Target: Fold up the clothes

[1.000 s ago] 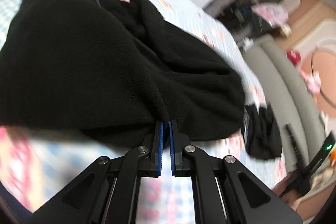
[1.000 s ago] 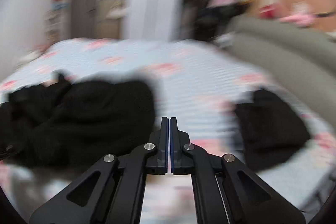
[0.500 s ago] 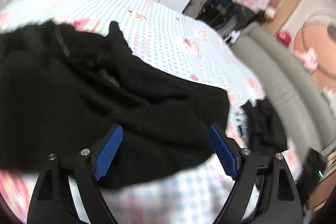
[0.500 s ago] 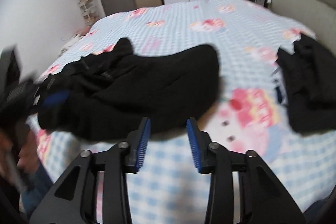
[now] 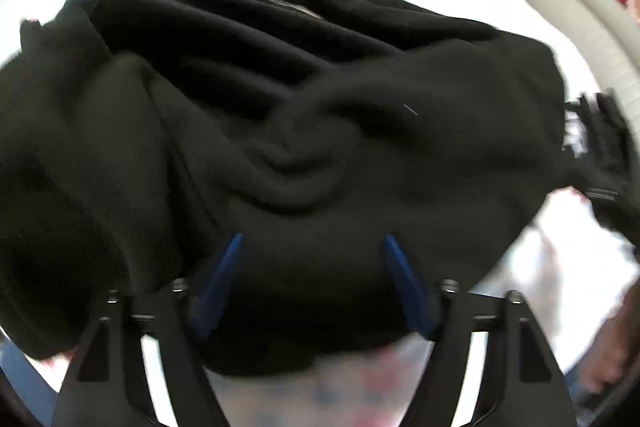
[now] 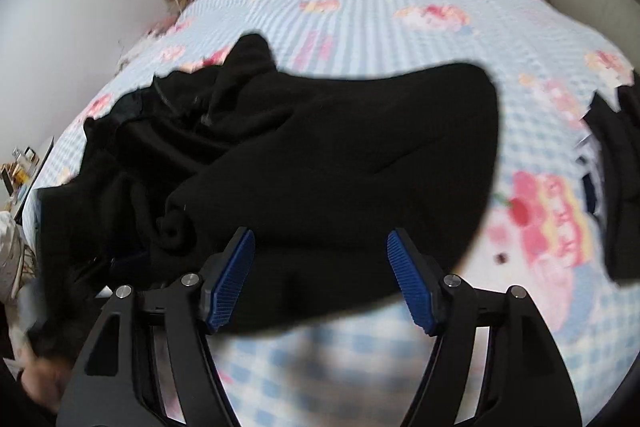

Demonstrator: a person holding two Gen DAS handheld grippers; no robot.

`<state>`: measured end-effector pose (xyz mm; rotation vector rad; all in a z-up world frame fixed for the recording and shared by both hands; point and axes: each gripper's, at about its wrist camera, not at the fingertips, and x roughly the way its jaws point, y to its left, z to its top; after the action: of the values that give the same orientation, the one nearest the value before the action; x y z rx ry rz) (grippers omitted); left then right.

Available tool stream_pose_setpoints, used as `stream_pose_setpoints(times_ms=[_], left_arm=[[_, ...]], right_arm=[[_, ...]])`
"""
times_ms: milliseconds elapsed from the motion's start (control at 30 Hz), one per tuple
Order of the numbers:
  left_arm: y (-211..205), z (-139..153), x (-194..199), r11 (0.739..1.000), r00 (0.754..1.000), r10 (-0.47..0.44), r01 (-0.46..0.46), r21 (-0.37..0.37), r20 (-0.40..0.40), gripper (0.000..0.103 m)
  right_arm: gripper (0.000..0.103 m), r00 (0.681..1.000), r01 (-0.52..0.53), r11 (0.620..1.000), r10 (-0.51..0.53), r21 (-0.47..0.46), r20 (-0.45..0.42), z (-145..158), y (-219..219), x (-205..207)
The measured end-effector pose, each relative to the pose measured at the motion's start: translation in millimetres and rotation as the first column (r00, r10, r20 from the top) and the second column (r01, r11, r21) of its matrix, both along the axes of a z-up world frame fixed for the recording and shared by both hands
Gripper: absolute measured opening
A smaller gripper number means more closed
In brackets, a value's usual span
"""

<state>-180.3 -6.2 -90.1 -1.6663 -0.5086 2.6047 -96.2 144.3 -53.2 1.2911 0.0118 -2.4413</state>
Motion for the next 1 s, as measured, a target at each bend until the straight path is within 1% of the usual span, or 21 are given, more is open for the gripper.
stream_pose_setpoints(times_ms=[67,100,167,200,233,267,367,433,467,500,533,600,633,667,700,733,767,800,900,933,1000], left_arm=[[-2.6,-0.5,15.2,0.999,1.0,-0.011,0.011,0.047,0.004,0.044],[-5.4,-1.5,22.5,0.997,1.0,-0.012,0.011,0.071,0.006,0.034],[-15.5,-6.0,37.6,0.985,1.0,-0.018,0.015,0.172,0.014,0.032],[-21.0,-8.6,45.5,0.974,1.0,-0.023,0.018,0.228,0.019,0.029],[-26.5,-11.3,53.3,0.959,0.999,-0.029,0.021,0.283,0.023,0.028],[-30.6,-10.9,60.6,0.951,0.999,-0.036,0.029,0.309,0.017,0.028],[-42.1,2.1,80.1,0.95,0.998,-0.053,0.062,0.307,-0.039,0.029],[-60.2,22.5,91.2,0.952,0.993,-0.016,0.05,0.303,-0.115,0.038],[-70.2,36.1,94.3,0.961,0.986,0.012,0.035,0.274,-0.169,0.042],[-79.4,49.1,96.3,0.972,0.973,0.039,0.016,0.235,-0.227,0.055],[-87.7,60.8,99.3,0.98,0.958,0.061,-0.004,0.198,-0.282,0.069],[-106.1,79.0,98.0,0.991,0.927,0.116,-0.085,0.1,-0.357,0.082],[-115.6,87.2,96.2,0.99,0.909,0.142,-0.134,0.048,-0.391,0.085],[-126.2,89.2,88.0,0.979,0.903,0.188,-0.206,-0.006,-0.387,0.085],[-138.8,84.8,75.4,0.96,0.903,0.246,-0.278,-0.043,-0.352,0.085],[-152.2,78.8,67.2,0.946,0.901,0.291,-0.32,-0.041,-0.322,0.085],[-166.8,70.0,62.4,0.94,0.902,0.325,-0.342,-0.012,-0.285,0.086],[-179.1,58.5,59.0,0.938,0.911,0.341,-0.346,0.019,-0.232,0.087],[-191.0,7.8,57.2,0.953,0.954,0.299,-0.299,0.043,-0.015,0.088],[-188.6,-2.8,59.3,0.96,0.96,0.278,-0.278,0.019,0.016,0.088],[-173.3,-6.3,67.8,0.968,0.971,0.237,-0.237,-0.08,-0.01,0.086]], right_arm=[[0.074,0.999,-0.006,0.999,0.008,-0.036,0.052,-15.7,-8.4,-2.3],[0.074,0.997,-0.014,0.997,0.02,-0.08,0.072,-19.2,-10.8,-1.8],[0.077,0.991,-0.04,0.979,0.064,-0.197,0.116,-29.7,-14.6,-1.3],[0.077,0.989,-0.034,0.981,0.06,-0.192,0.132,-33.5,-18.3,-0.2],[0.077,0.989,-0.029,0.986,0.052,-0.166,0.135,-35.5,-22.3,2.2],[0.077,0.991,-0.031,0.99,0.048,-0.137,0.128,-37.3,-26.9,5.6],[0.077,0.992,-0.036,0.997,0.044,-0.075,0.118,-39.9,-36.4,14.7],[0.077,0.995,-0.027,0.999,0.03,-0.032,0.096,-39.6,-37.6,21.9],[0.077,0.996,-0.02,1.0,0.021,-0.012,0.085,-39.0,-37.7,25.5],[0.077,0.997,0.001,1.0,0.0,-0.006,0.077,-35.7,-34.3,28.3],[0.077,0.996,0.025,0.999,-0.022,-0.028,0.084,-30.7,-29.3,31.5],[0.077,0.994,0.047,0.994,-0.038,-0.095,0.099,-19.1,-23.6,36.5],[0.078,0.995,0.024,0.993,-0.013,-0.116,0.099,-13.2,-26.5,38.0],[0.08,0.996,-0.01,0.995,0.018,-0.097,0.082,-7.4,-34.1,38.9],[0.083,0.998,-0.022,0.998,0.025,-0.058,0.051,-6.8,-41.5,38.3],[0.091,0.999,-0.033,0.999,0.034,-0.018,0.021,-6.3,-48.8,37.7],[0.095,0.999,-0.041,0.999,0.041,0.021,-0.005,-6.8,-56.0,36.6],[0.095,0.999,-0.034,0.998,0.034,0.054,0.003,-15.5,-61.6,31.5],[0.097,0.99,-0.051,0.992,0.036,0.114,0.134,-61.9,-78.3,11.1],[0.097,0.986,-0.069,0.988,0.047,0.138,0.159,-75.5,-83.3,9.5],[0.092,0.988,-0.11,0.98,0.09,0.165,0.125,-80.7,-89.0,13.2]])
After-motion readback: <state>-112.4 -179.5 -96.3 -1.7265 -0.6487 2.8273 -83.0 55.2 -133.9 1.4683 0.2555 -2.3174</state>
